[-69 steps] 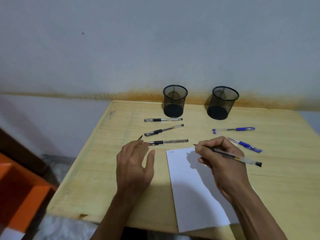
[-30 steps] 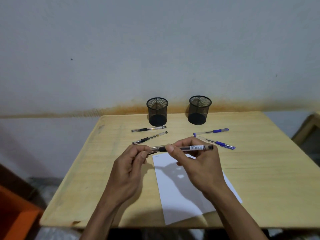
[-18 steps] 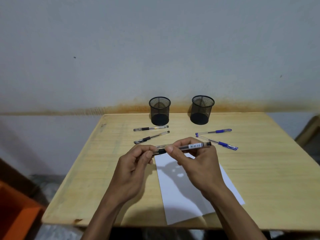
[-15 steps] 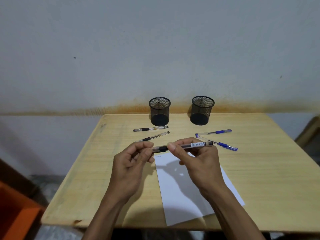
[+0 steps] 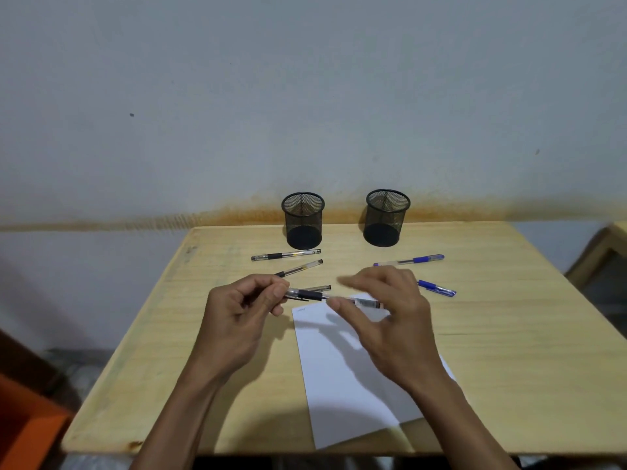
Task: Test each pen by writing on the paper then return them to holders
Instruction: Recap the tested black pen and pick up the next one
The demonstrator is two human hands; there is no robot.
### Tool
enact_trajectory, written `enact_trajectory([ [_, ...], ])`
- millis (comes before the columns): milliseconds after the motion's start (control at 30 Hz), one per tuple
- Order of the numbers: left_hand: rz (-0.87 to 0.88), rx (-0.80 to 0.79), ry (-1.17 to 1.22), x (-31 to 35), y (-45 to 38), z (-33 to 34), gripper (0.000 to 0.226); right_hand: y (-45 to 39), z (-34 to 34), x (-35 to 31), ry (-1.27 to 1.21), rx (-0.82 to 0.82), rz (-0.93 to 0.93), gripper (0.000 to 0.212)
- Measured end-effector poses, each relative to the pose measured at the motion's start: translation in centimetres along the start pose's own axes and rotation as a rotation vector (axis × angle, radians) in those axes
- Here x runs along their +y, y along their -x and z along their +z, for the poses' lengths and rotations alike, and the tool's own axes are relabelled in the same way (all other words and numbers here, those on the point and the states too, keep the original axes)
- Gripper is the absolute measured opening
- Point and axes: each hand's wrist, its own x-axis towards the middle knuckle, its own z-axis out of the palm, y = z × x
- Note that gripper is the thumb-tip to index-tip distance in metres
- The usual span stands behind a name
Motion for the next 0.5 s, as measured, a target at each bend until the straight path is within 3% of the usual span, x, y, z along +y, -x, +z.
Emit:
enact_trajectory([
  [100,-0.005,-0.019,-0.008,0.1,-0.6,0.3,0.016,-0.3,0.9,1.3,0.245,-0.012,-0.226,0.018],
  [233,-0.029,-0.023,-0.028,-0.3,-1.2,0.7,0.018,-0.4,1.5,2.2,0.387,-0.045,-0.295,0.021],
  [333,-0.075,0.045,-0.095,-1.2,-1.6,1.0,0.034,-1.0,2.2,2.9,0.321,-0.011,-0.097,0.010],
  [433,-0.085,0.174,-0.563,-3.6,-1.2,0.1,0.058,-3.1,2.8,4.0,0.251,0.025,0.304,0.012],
  [500,-0.076,0.175,-0.863,-5.8,-0.9,-1.1,0.064,-4.6,3.5,4.6,0.303,0.005,0.474,0.014],
])
